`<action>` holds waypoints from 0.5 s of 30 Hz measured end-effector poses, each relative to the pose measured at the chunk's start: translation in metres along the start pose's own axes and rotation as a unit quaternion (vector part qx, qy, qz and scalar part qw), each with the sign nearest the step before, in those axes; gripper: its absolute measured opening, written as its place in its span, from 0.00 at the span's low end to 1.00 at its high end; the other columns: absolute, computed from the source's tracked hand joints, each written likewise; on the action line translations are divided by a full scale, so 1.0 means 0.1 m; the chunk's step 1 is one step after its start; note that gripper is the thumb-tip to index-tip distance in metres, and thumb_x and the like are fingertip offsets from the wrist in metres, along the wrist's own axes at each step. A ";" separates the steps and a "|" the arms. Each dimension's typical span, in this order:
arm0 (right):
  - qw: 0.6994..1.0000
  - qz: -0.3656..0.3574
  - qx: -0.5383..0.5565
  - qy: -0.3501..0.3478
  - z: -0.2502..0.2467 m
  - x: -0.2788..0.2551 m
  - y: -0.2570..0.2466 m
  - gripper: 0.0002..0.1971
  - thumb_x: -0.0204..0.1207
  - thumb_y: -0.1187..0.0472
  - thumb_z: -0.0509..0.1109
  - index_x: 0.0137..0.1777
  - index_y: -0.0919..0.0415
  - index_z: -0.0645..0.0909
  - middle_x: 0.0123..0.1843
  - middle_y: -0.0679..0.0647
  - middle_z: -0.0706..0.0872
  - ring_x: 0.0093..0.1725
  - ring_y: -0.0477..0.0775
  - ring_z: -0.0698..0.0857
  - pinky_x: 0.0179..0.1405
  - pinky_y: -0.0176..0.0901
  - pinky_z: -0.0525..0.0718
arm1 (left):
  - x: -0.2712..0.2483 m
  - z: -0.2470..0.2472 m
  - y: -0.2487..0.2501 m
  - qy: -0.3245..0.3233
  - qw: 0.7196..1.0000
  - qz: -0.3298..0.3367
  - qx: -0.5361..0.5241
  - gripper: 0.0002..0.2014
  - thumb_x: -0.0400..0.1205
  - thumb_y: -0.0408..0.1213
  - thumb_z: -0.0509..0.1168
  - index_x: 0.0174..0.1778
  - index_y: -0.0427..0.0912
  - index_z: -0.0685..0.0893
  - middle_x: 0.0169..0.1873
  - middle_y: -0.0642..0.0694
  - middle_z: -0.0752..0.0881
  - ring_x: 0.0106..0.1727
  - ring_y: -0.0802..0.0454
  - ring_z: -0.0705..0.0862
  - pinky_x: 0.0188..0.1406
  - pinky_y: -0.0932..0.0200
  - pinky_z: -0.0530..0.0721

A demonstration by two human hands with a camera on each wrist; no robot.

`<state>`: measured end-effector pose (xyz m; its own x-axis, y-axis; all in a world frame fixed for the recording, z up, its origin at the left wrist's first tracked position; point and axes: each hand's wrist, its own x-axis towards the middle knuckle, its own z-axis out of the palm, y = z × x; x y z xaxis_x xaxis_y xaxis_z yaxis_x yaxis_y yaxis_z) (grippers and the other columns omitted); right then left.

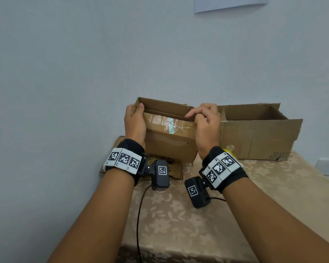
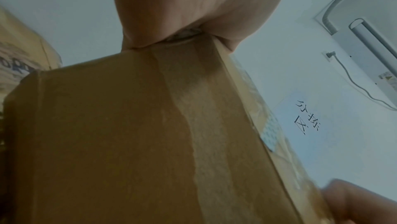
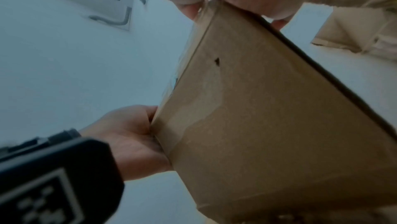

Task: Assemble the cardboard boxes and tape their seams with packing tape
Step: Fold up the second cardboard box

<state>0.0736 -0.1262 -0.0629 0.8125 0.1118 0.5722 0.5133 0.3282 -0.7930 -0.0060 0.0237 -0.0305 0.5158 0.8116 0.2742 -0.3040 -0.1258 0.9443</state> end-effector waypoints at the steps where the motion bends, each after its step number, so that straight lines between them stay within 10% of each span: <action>1: 0.999 0.008 -0.037 0.005 0.00 0.01 0.01 0.15 0.71 0.62 0.59 0.32 0.46 0.85 0.50 0.41 0.74 0.62 0.46 0.73 0.75 0.56 0.71 | -0.01 0.01 -0.01 -0.003 1.000 0.000 -0.006 0.08 0.91 0.44 0.61 0.46 0.51 0.80 0.44 0.51 0.83 0.48 0.52 0.82 0.52 0.52 0.81; 6: 0.988 0.025 -0.152 -0.004 -0.05 0.07 -0.03 0.15 0.78 0.61 0.60 0.44 0.45 0.89 0.57 0.45 0.72 0.68 0.49 0.69 0.78 0.63 0.68 | -0.07 0.04 -0.01 -0.020 1.000 0.010 -0.020 0.13 0.88 0.37 0.63 0.37 0.51 0.80 0.34 0.54 0.83 0.41 0.53 0.82 0.47 0.54 0.79; 15: 0.987 0.024 -0.162 0.004 -0.05 0.06 -0.05 0.22 0.79 0.72 0.57 0.51 0.48 0.89 0.61 0.46 0.71 0.67 0.47 0.67 0.79 0.59 0.68 | -0.17 0.04 0.03 -0.012 0.995 0.097 -0.015 0.17 0.88 0.28 0.60 0.63 0.56 0.83 0.67 0.52 0.84 0.67 0.54 0.83 0.51 0.64 0.84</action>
<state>0.0767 -0.1316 -0.0565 0.8395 0.1113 0.5319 0.5346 0.0060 -0.8451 -0.0125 0.0067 -0.0316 0.4646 0.7597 0.4549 -0.4223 -0.2614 0.8680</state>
